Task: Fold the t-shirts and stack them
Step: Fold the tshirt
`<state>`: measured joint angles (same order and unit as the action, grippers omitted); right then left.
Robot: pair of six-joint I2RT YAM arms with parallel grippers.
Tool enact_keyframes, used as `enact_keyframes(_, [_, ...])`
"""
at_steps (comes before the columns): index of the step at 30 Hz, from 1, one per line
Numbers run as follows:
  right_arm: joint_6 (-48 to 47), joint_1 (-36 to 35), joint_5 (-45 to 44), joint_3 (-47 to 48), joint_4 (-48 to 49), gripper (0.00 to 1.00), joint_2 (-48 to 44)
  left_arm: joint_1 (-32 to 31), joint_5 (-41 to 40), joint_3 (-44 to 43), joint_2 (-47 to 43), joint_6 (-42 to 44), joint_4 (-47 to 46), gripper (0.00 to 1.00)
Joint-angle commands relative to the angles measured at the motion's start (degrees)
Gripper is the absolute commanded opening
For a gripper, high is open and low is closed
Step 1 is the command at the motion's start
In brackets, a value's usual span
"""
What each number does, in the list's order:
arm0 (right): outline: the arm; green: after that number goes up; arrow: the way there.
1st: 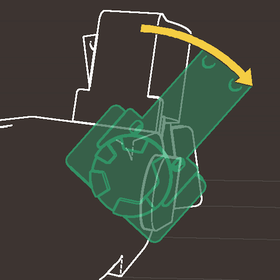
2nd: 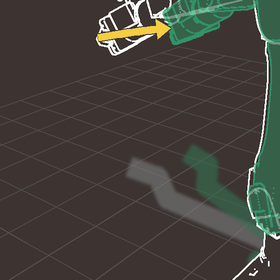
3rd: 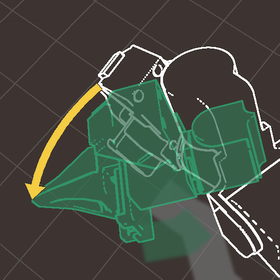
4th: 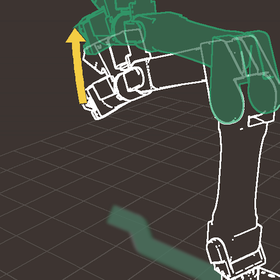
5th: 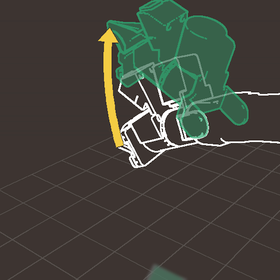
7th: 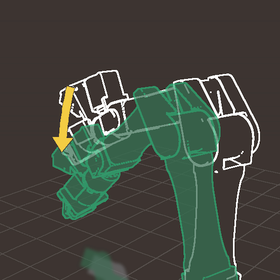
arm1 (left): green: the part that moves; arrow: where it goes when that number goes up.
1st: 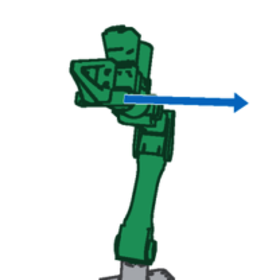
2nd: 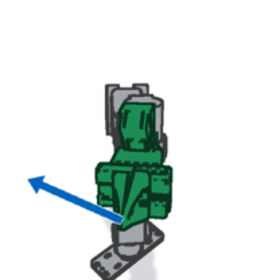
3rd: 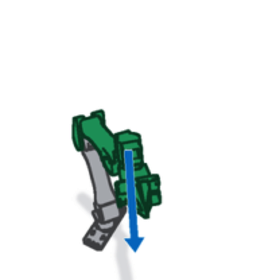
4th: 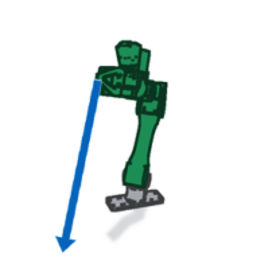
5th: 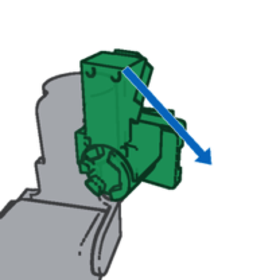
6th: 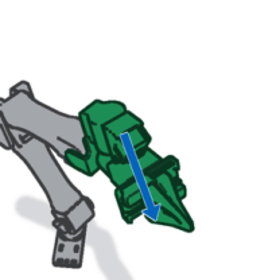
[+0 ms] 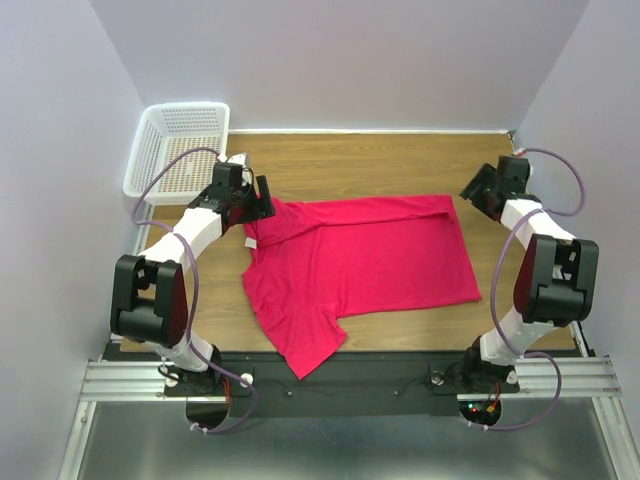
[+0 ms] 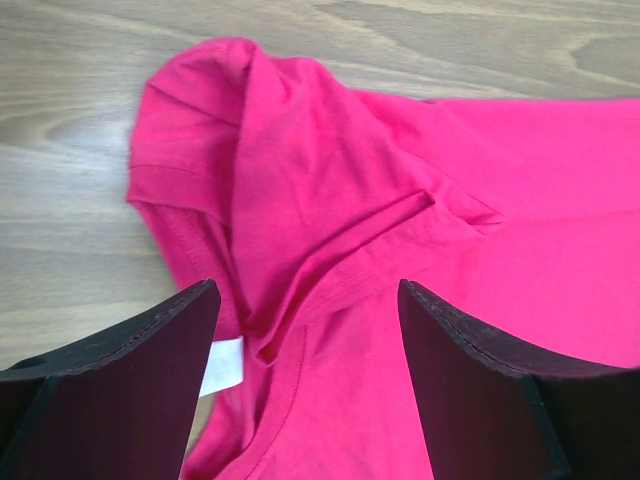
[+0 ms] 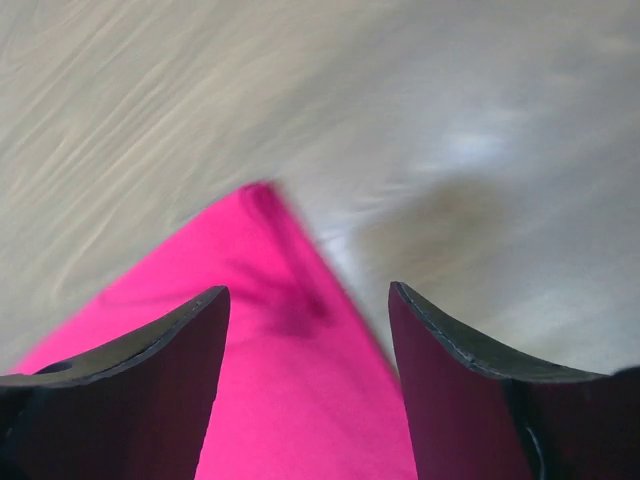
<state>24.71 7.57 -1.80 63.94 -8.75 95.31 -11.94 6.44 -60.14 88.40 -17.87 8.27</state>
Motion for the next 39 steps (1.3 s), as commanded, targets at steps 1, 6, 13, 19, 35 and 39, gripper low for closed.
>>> enact_keyframes(1, [15.4,2.9,10.4,-1.6,2.9,0.74,0.8,-0.1,3.4,-3.5,1.0,-1.3,-3.3,0.82])
enact_keyframes(6, [24.0,2.9,9.9,-3.2,5.2,0.73,1.7,-0.4,5.1,-5.6,4.8,-2.0,-3.8,0.7])
enact_keyframes(13, [32.5,2.9,9.4,-4.5,5.9,0.64,2.8,-1.9,7.0,-7.3,9.9,-2.4,-4.1,0.59])
enact_keyframes(19, [36.4,2.9,9.6,-6.5,5.9,0.63,3.3,-2.1,6.7,-5.3,11.9,-3.0,-5.3,0.59])
enact_keyframes(35, [41.8,2.9,12.3,-7.6,6.0,0.61,4.1,-2.1,4.9,-1.4,13.6,-2.4,-5.9,0.59])
enact_keyframes(39, [42.2,2.9,12.4,-7.3,6.1,0.61,4.9,-2.2,4.3,-1.1,14.6,-2.2,-6.0,0.59])
